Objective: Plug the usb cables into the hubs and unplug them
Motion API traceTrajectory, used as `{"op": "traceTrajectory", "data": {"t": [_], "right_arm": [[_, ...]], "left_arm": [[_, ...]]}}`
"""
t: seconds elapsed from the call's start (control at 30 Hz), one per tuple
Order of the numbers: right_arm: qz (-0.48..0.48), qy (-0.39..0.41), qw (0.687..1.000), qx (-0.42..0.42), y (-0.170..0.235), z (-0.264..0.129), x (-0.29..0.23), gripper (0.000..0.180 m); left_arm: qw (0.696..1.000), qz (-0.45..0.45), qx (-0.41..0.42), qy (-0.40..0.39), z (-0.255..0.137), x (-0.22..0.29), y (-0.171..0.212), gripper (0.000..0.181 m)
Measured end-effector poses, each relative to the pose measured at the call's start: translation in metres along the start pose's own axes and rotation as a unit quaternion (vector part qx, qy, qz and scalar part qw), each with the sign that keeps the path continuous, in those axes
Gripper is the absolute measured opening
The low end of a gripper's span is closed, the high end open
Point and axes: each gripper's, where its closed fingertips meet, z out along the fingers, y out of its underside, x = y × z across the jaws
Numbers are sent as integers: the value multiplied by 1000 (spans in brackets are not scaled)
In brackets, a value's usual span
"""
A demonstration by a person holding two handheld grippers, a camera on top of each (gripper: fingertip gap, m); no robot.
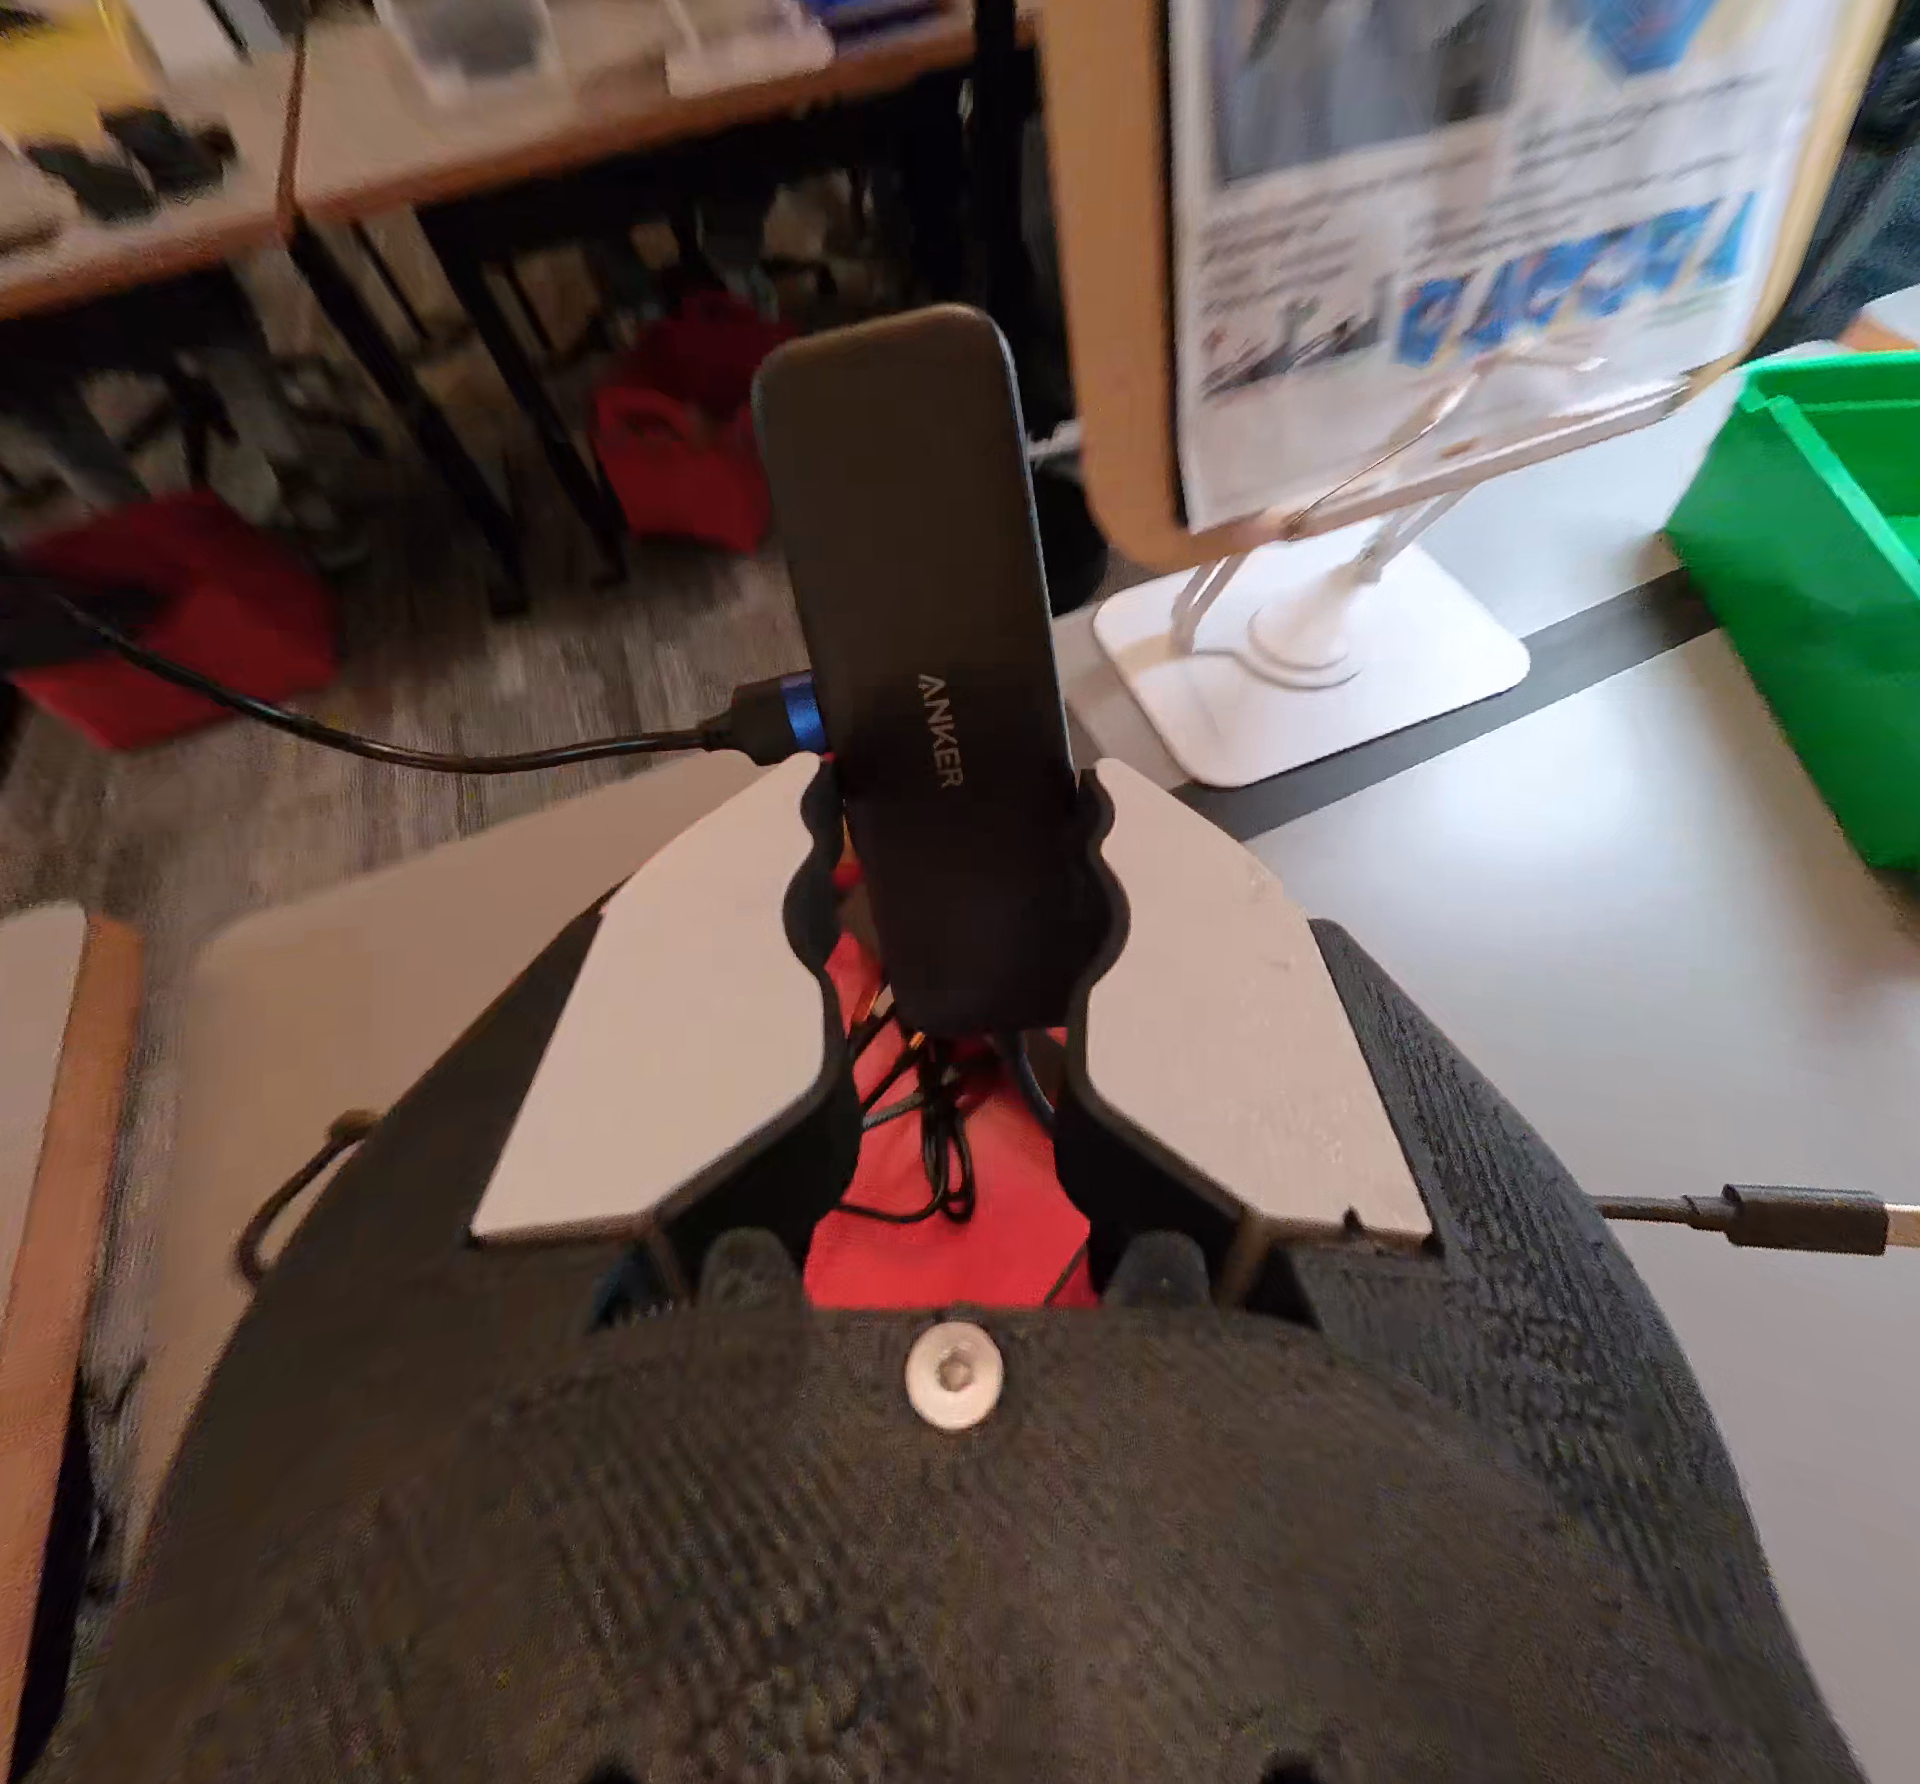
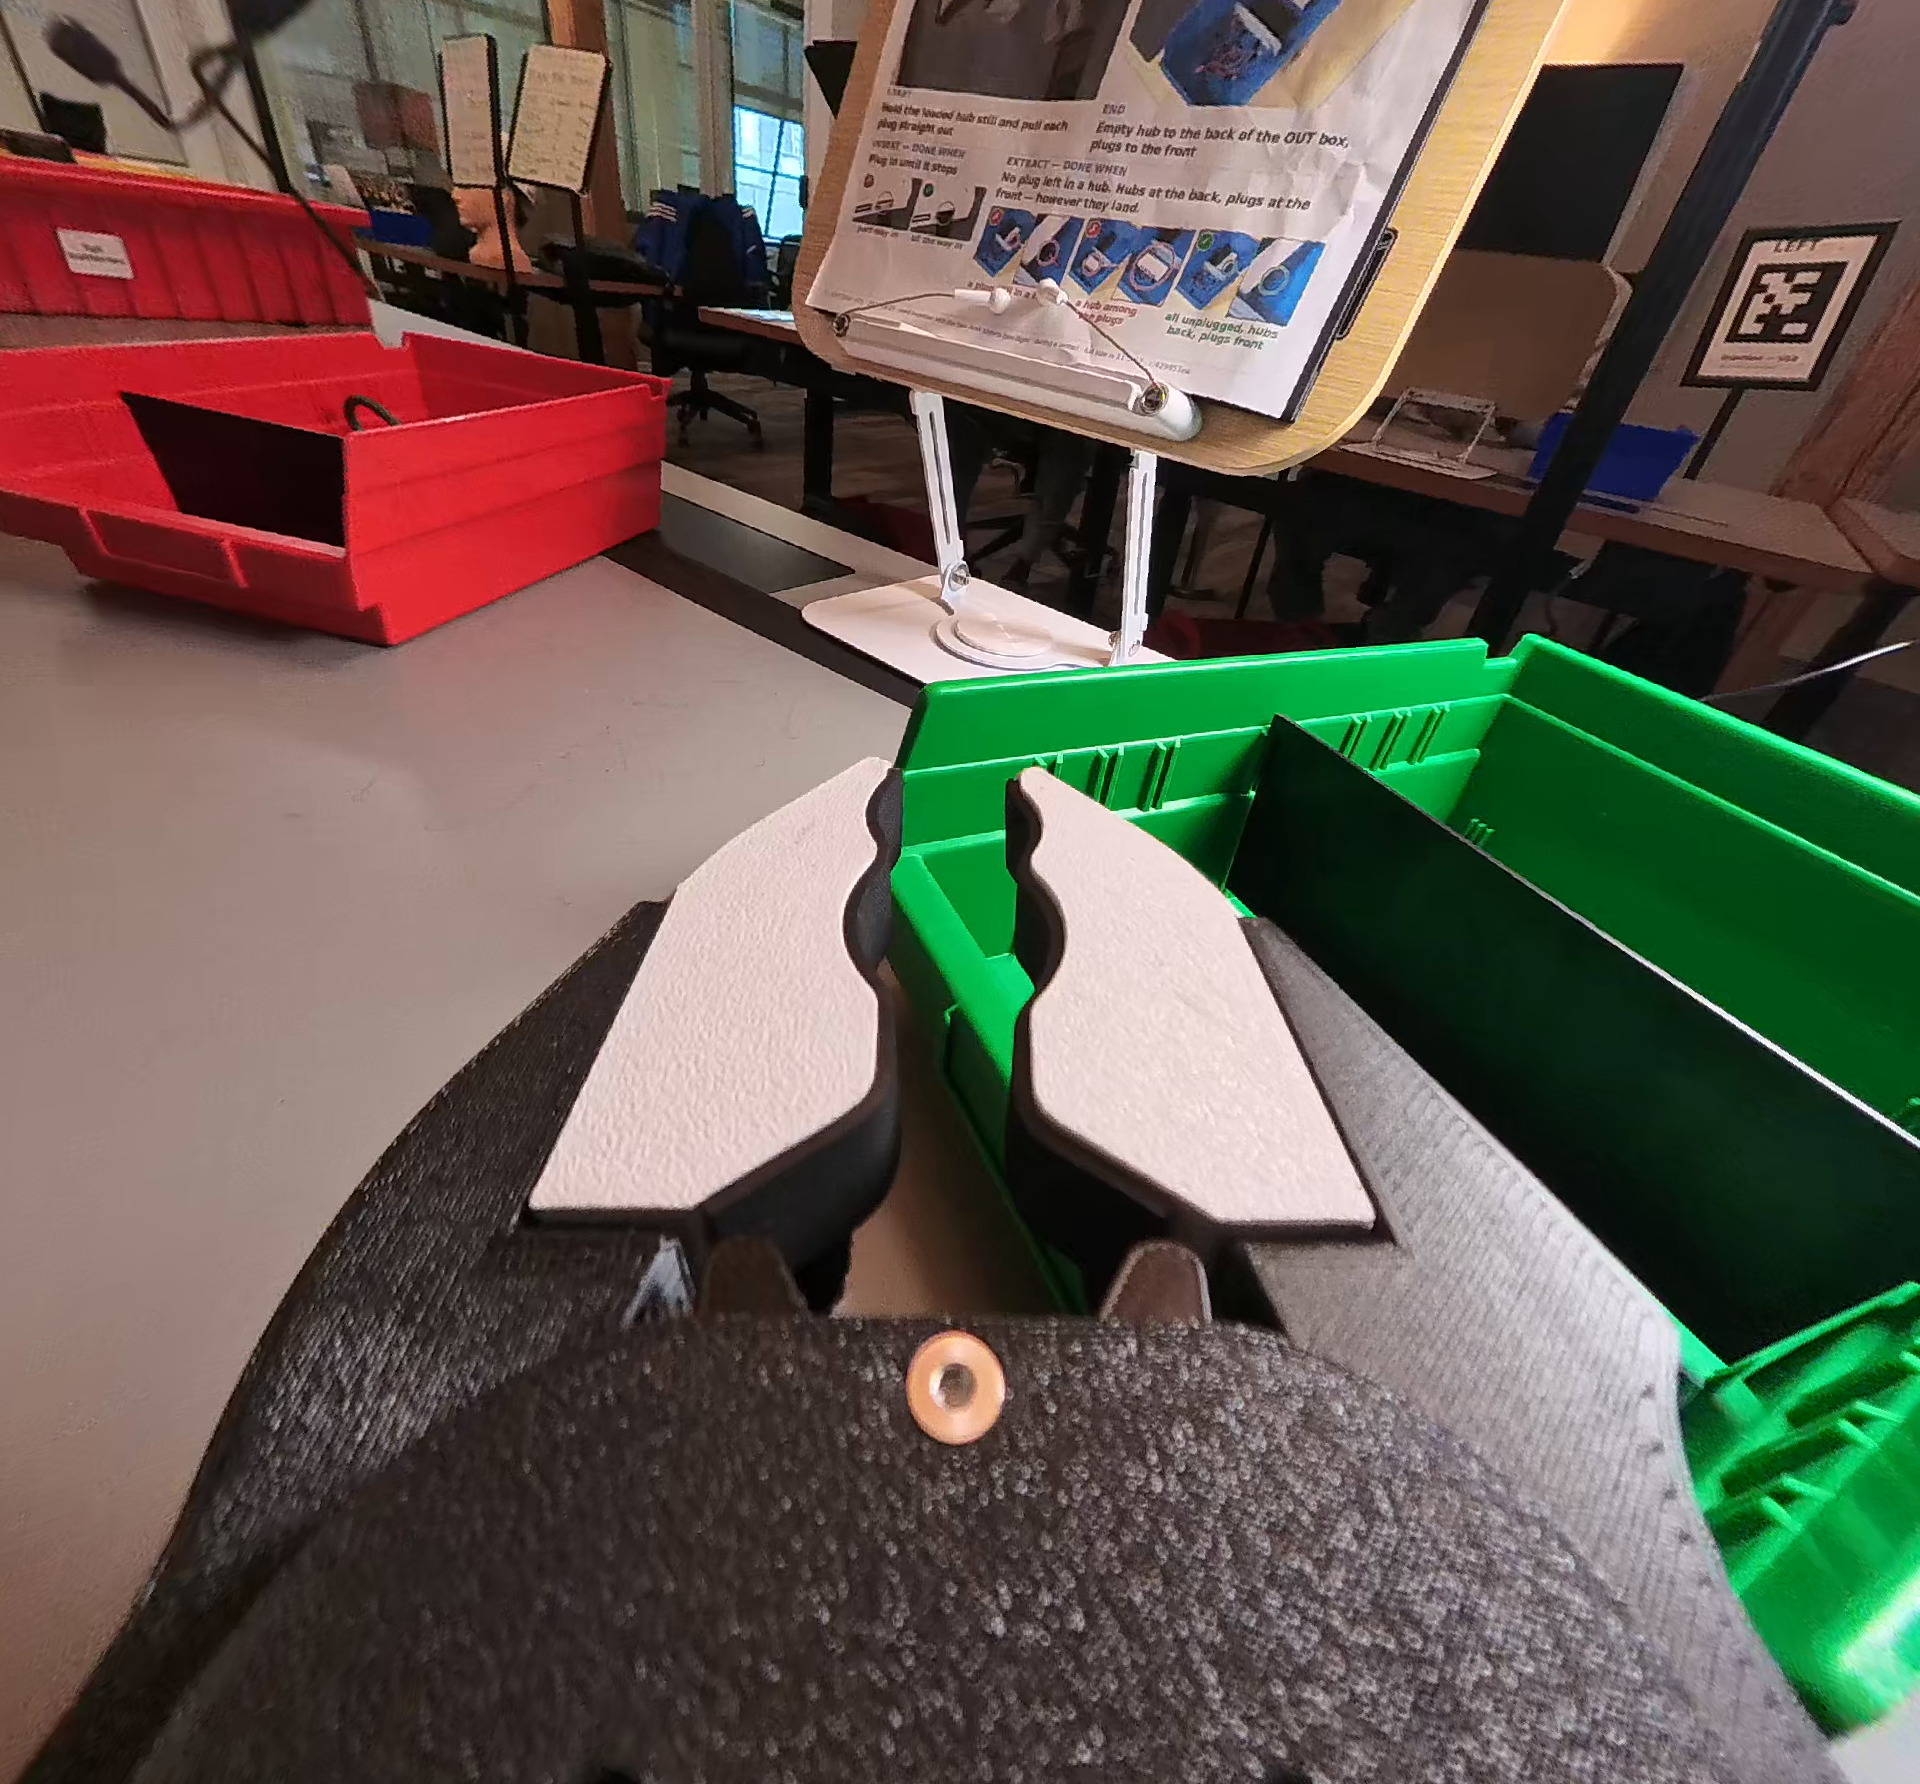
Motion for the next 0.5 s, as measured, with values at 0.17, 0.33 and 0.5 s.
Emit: {"op": "traceTrajectory", "data": {"t": [0.17,0.33,0.5], "right_arm": [[0,-3,1000,4,-1,-1,-1,19],[-5,-25,1000,13,-4,-1,-10,21],[14,-72,997,19,-9,2,-28,32]], "left_arm": [[992,47,88,82,-42,72,-43,43],[957,84,134,241,-69,177,-44,44],[882,107,140,438,-82,279,-8,44]]}}
